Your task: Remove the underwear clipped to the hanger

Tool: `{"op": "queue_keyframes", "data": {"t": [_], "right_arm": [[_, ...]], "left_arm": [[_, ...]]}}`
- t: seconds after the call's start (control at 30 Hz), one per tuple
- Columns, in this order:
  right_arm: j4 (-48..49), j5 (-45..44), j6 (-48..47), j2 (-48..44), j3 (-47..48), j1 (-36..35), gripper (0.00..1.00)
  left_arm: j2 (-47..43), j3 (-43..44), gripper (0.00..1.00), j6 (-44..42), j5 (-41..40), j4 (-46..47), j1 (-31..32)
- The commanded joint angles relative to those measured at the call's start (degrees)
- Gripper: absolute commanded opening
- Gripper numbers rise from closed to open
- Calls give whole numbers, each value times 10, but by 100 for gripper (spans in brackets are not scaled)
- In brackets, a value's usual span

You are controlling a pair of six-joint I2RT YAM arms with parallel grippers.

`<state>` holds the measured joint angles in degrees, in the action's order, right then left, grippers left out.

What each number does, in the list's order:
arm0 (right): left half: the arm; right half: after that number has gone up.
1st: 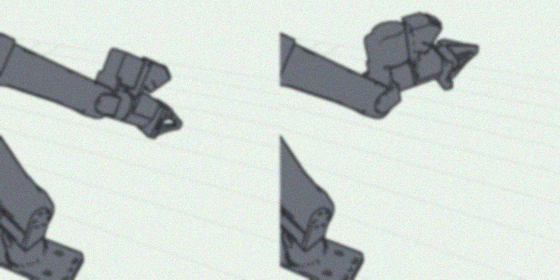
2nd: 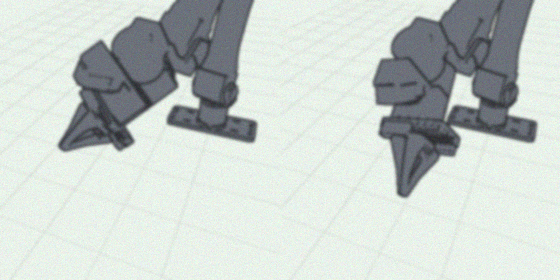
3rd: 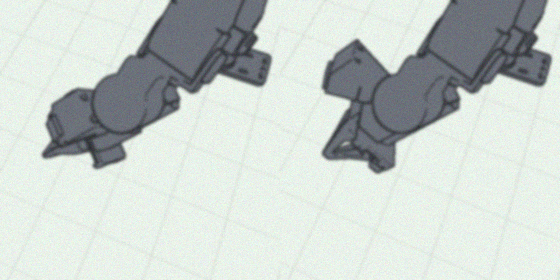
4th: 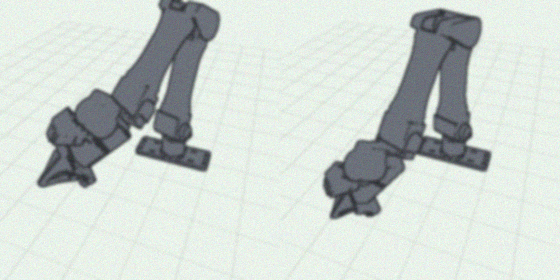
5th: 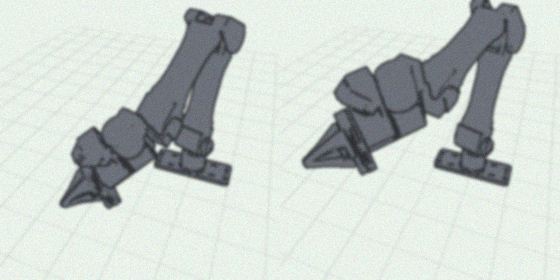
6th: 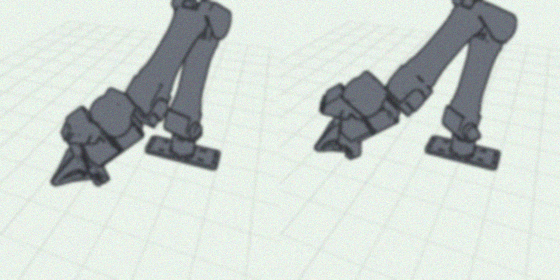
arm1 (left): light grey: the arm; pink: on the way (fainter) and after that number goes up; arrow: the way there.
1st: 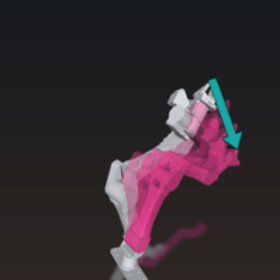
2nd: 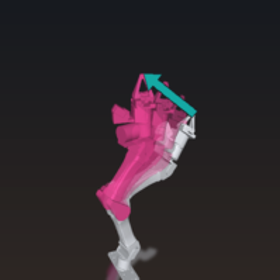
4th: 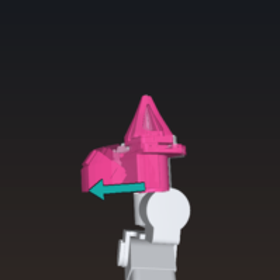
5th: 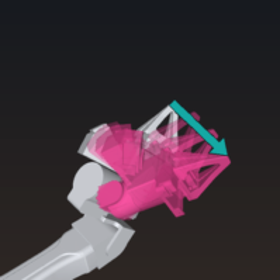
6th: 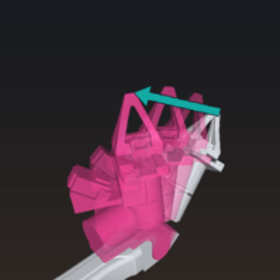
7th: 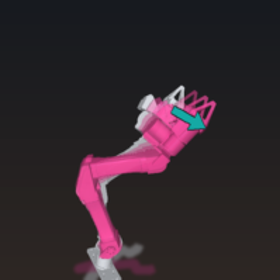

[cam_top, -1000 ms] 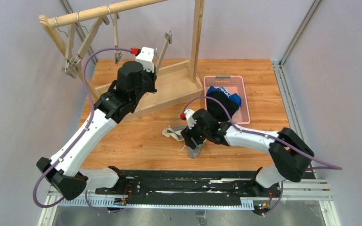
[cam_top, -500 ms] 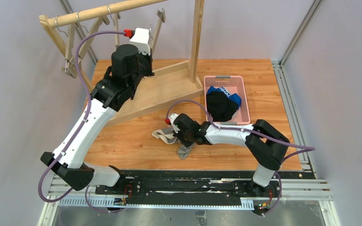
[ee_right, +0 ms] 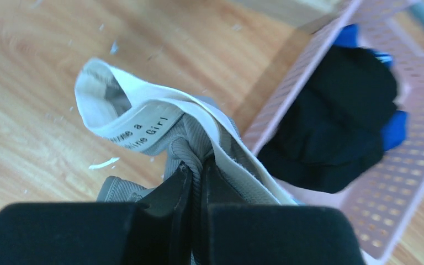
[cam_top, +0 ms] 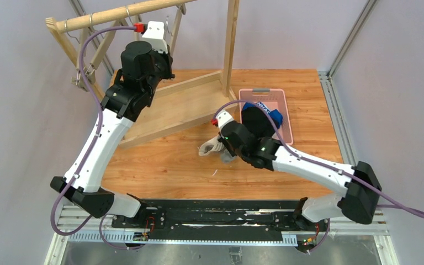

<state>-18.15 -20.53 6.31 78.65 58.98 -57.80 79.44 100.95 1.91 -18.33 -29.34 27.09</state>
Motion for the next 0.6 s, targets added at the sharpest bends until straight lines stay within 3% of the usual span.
{"op": "queue_keyframes", "data": {"t": [0.0,0.3,0.57], "right_arm": [[-19,-124,-31,-51,30,36,1],[59,-122,-74,-146,35,166,1],[121,-93,-93,-140,20,273,1]], "left_arm": [[-6,16,0,13,33,27,-21],[-17,23,0,11,47,49,-33],[-40,14,0,8,47,72,-36]]}}
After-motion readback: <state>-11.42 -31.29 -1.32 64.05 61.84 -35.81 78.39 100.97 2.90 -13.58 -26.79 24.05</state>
